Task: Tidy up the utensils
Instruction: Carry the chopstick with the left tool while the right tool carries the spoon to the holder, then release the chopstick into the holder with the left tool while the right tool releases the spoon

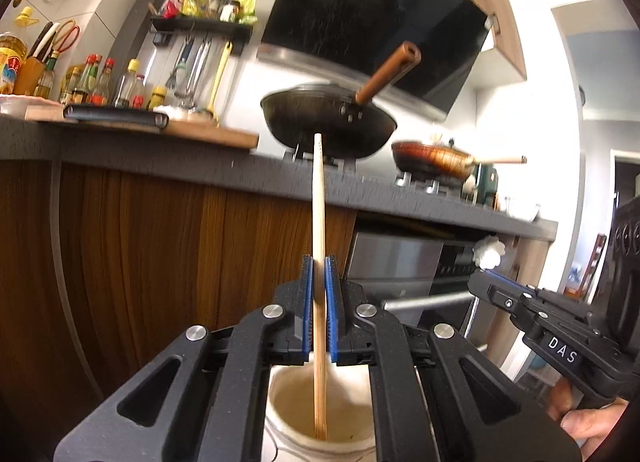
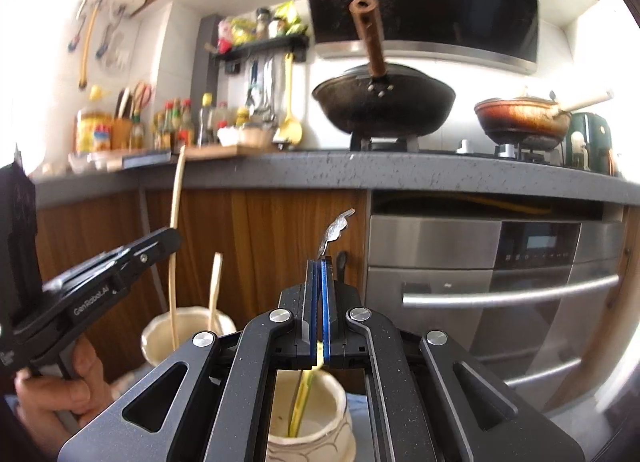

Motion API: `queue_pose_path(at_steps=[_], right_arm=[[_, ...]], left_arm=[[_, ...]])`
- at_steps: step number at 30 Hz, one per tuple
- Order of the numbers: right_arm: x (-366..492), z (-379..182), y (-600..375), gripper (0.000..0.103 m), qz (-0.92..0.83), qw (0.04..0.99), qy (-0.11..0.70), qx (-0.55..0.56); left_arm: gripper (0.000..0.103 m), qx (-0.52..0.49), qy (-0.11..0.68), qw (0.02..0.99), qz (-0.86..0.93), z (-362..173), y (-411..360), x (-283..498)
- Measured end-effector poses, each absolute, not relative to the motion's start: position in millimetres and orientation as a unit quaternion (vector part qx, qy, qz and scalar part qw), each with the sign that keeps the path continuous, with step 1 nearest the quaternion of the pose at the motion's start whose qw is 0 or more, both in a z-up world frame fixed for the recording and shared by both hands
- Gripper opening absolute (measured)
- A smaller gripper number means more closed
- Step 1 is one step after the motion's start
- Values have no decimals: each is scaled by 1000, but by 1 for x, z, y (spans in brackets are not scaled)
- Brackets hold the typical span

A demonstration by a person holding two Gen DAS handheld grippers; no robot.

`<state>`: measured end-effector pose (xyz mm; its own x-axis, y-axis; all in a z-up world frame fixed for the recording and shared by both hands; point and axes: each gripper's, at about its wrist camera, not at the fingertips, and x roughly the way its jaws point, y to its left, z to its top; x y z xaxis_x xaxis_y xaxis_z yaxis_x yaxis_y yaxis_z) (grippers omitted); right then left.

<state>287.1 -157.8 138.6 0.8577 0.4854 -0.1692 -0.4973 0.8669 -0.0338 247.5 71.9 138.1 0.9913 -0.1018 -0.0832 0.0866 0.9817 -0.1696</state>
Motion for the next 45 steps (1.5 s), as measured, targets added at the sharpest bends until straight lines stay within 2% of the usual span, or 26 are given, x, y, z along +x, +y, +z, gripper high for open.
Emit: queue_pose_path(at_steps=[9, 22, 30, 33, 35, 38, 40, 45], right_arm=[[293, 106, -134, 3, 263, 950, 126, -109], [303, 93, -128, 3, 259, 948, 155, -104], [305, 95, -131, 10, 252, 950, 156, -97], [301, 97, -134, 19, 253, 951, 149, -94], [297, 100, -136, 24, 256, 952, 145, -90], [293, 105, -140, 29, 258, 952, 139, -84], [291, 107, -143, 32, 259, 953, 139, -78], [286, 108, -150, 34, 252, 955, 136, -78]], left_arm=[[6, -59, 119, 991, -23, 119, 64, 258], [6, -29, 173, 984, -11, 108, 58, 269], [7, -26, 173, 984, -15, 109, 55, 267], [8, -26, 170, 985, -16, 111, 55, 265], [10, -28, 168, 985, -16, 113, 57, 263], [32, -29, 161, 986, -13, 114, 59, 257], [37, -32, 155, 987, -15, 116, 60, 252], [37, -33, 148, 988, -20, 122, 65, 238]])
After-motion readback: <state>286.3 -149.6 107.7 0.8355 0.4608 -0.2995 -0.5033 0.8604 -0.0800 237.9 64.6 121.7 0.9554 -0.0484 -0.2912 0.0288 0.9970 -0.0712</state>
